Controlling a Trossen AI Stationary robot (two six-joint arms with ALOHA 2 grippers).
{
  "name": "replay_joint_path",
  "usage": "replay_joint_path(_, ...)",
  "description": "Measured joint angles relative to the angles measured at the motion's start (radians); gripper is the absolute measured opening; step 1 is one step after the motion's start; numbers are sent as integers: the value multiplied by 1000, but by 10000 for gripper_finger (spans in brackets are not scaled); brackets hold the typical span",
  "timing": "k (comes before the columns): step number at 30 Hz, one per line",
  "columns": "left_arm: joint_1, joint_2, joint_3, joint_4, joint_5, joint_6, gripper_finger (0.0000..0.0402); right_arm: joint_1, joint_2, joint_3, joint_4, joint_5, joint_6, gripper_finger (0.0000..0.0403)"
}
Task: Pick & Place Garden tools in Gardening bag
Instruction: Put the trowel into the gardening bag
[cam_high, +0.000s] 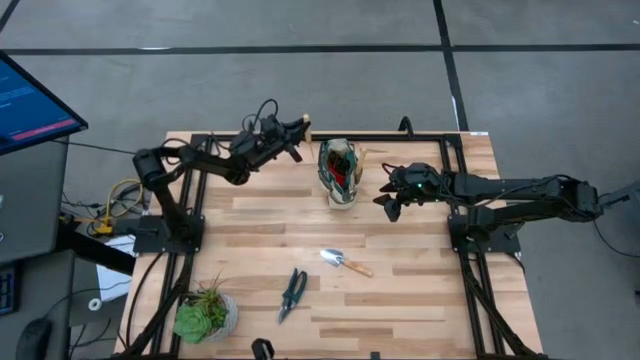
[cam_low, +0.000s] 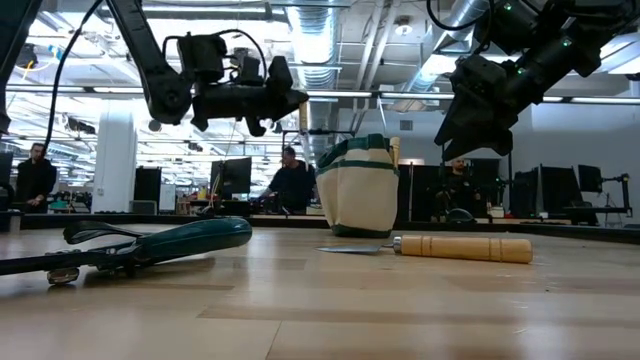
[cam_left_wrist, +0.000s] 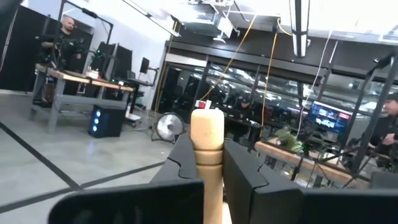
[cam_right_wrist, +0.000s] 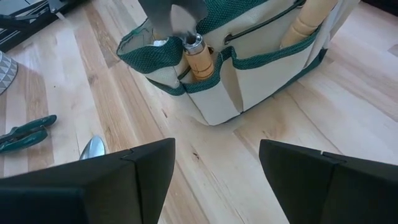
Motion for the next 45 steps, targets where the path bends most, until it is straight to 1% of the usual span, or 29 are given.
replay_joint_path(5,12,0,0,0,28,0,6,0,0,0,0,0,0,226)
replay_joint_path(9,11,0,0,-1,29,0,6,0,0,0,1,0,2,226)
replay_joint_path(12,11,0,17,-3,47,-2,6,1,0,0,1,0,2,226)
replay_joint_path(17,9,64,90,-8,112,-20,6,1,0,0,8,1,2,226)
replay_joint_path(19,9,93,107,-14,123,-33,6,1,0,0,11,1,3,226)
replay_joint_path(27,11,87,113,-8,143,-36,6,1,0,0,12,2,13,226)
replay_joint_path(29,11,88,113,-34,156,-27,6,1,0,0,14,2,13,226)
replay_joint_path(36,12,138,113,-37,169,10,6,1,0,0,16,3,13,226)
replay_joint_path(45,12,149,128,-9,178,53,7,1,0,0,16,2,18,226)
